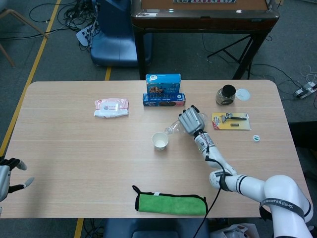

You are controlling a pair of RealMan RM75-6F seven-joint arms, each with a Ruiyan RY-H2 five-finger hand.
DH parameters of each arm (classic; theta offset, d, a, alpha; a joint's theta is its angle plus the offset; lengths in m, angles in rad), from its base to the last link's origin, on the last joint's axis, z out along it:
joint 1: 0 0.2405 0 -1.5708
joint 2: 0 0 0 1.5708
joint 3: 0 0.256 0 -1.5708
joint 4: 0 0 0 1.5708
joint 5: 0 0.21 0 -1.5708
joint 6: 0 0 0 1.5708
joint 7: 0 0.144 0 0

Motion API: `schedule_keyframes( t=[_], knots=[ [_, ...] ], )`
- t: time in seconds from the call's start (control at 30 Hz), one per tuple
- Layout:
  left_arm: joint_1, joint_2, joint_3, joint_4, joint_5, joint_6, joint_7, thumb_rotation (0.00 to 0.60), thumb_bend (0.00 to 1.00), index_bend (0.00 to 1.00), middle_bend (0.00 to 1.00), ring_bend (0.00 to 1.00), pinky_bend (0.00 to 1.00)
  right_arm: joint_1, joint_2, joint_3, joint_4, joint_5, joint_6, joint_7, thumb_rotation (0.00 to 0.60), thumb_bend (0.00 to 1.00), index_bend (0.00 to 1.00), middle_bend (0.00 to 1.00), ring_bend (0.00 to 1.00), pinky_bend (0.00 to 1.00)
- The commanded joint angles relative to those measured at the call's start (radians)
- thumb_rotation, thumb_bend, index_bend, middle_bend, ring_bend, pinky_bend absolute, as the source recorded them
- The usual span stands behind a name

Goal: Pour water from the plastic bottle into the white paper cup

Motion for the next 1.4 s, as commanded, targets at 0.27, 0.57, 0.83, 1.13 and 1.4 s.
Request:
schedule_keyframes(
  t=[0.27,0.57,0.83,1.13,1.4],
  knots=[
    [-0.002,0.001,0.000,0.000,0.000,-0.004,0.001,0.600,0.04,0.57,0.53,0.46,0.66,0.023,-0.016,-0.016,0.027,0.057,-0.012,-0.056,0.600,0.17,0.60,0.58,0.51,0.48],
    [-0.001,0.001,0.001,0.000,0.004,0.000,-0.001,0.600,0.04,0.58,0.54,0.47,0.66,0.046,-0.017,-0.029,0.026,0.101,-0.004,-0.118,0.600,0.17,0.60,0.58,0.51,0.48],
    [-0.003,0.003,0.002,-0.002,0.000,-0.008,0.001,0.600,0.04,0.62,0.58,0.50,0.66,0.068,-0.013,-0.055,0.021,0.121,0.001,-0.185,0.600,0.18,0.60,0.58,0.51,0.48],
    [-0.004,0.006,0.003,-0.005,0.000,-0.011,0.002,0.600,0.04,0.63,0.59,0.50,0.66,0.093,-0.017,-0.082,0.017,0.125,0.016,-0.252,0.600,0.18,0.60,0.59,0.52,0.48],
    [-0.003,0.009,0.003,-0.010,-0.003,-0.011,-0.001,0.600,0.04,0.63,0.59,0.50,0.66,0.115,-0.035,-0.094,0.021,0.144,0.043,-0.326,0.600,0.18,0.60,0.59,0.52,0.48]
  ],
)
